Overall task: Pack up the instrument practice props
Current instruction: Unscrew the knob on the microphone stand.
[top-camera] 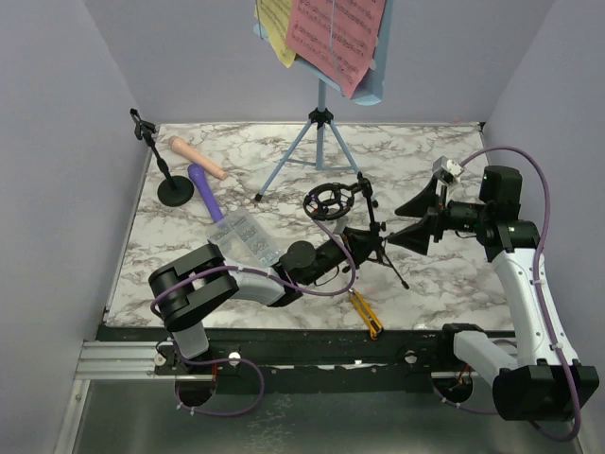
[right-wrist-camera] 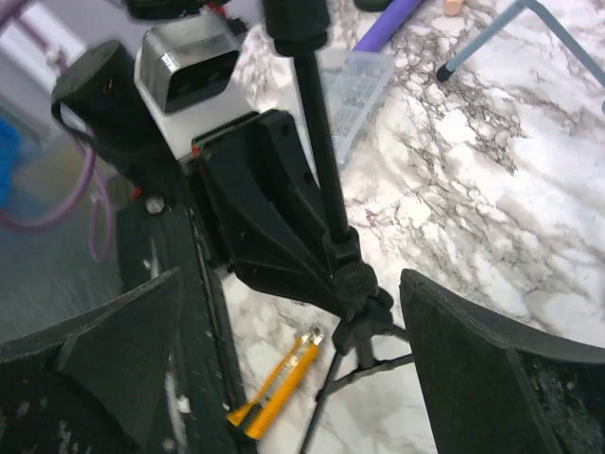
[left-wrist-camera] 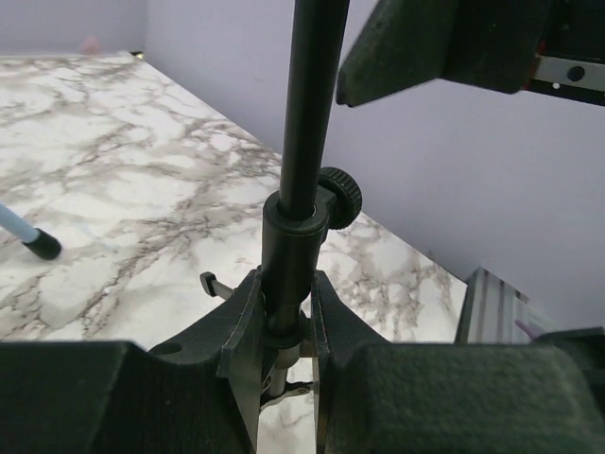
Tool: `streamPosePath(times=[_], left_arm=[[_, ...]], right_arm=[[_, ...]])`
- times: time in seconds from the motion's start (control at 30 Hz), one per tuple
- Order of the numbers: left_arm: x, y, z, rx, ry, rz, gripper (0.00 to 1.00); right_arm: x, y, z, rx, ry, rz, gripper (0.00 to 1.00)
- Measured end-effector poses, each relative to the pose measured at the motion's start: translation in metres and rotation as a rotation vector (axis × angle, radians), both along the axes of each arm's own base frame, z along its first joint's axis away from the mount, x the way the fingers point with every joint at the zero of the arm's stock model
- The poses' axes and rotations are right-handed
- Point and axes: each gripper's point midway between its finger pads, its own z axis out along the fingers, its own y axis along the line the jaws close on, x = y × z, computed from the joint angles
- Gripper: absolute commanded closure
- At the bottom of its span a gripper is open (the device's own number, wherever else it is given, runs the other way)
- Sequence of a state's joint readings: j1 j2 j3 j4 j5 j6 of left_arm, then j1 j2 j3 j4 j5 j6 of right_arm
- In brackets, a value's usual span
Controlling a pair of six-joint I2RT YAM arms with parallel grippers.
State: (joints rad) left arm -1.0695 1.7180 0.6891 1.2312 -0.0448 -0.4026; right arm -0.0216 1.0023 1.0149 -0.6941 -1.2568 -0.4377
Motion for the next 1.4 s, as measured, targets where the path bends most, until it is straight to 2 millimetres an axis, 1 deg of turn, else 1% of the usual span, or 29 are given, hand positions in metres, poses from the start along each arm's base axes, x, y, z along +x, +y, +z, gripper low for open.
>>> streamPosePath(times=[0.07,0.13,0.27,0.33,0.37,0.43,0.5,0.6,0.63,0.73,0.83,1.0,1.1,1.2,1.33,1.4], left_arm=[[0.006,0.003,0.001,-0.004,0.001,0.038,1.00],[0.012,0.007,0.001,-0.004,0.005,0.077,1.00],[0.022,0.011,0.004,-0.005,-0.006,0.147,1.00],[0.024,0.010,0.010,-0.009,-0.020,0.175,1.00],[0.025,0.008,0.014,-0.015,-0.030,0.188,1.00],[0.025,0.004,0.022,-0.025,-0.044,0.200,1.00],[0.026,0.000,0.027,-0.032,-0.057,0.212,1.00],[0.028,-0.005,0.026,-0.021,-0.070,0.236,1.00],[0.028,-0.006,0.024,-0.014,-0.074,0.243,1.00],[0.029,-0.011,0.018,0.012,-0.084,0.261,1.00],[0.029,-0.015,0.014,0.029,-0.093,0.274,1.00],[0.033,-0.018,0.016,0.032,-0.105,0.307,1.00],[0.034,-0.018,0.018,0.032,-0.112,0.324,1.00],[0.034,-0.018,0.020,0.031,-0.120,0.336,1.00],[0.036,-0.017,0.023,0.033,-0.130,0.353,1.00],[0.036,-0.018,0.022,0.039,-0.134,0.362,1.00]], right_arm=[[0.007,-0.002,0.005,0.056,0.115,-0.060,0.01],[0.015,-0.007,0.001,0.125,0.240,-0.130,0.01],[0.026,-0.017,-0.030,0.293,0.577,-0.257,0.01],[0.032,-0.018,-0.040,0.375,0.762,-0.294,0.01],[0.033,-0.018,-0.040,0.380,0.771,-0.295,0.02],[0.039,-0.018,-0.035,0.420,0.839,-0.301,0.07],[0.045,-0.018,-0.030,0.453,0.898,-0.303,0.10],[0.051,-0.018,-0.027,0.482,0.972,-0.310,0.16],[0.052,-0.017,-0.026,0.486,0.989,-0.310,0.18],[0.053,-0.013,-0.021,0.487,1.003,-0.309,0.31],[0.055,-0.008,-0.015,0.485,1.001,-0.308,0.36],[0.059,-0.004,-0.013,0.480,1.005,-0.333,0.51],[0.061,-0.005,-0.016,0.480,1.020,-0.354,0.64],[0.062,-0.005,-0.019,0.480,1.035,-0.371,0.71],[0.064,-0.005,-0.021,0.482,1.032,-0.385,0.75],[0.064,-0.006,-0.022,0.479,1.028,-0.392,0.76]])
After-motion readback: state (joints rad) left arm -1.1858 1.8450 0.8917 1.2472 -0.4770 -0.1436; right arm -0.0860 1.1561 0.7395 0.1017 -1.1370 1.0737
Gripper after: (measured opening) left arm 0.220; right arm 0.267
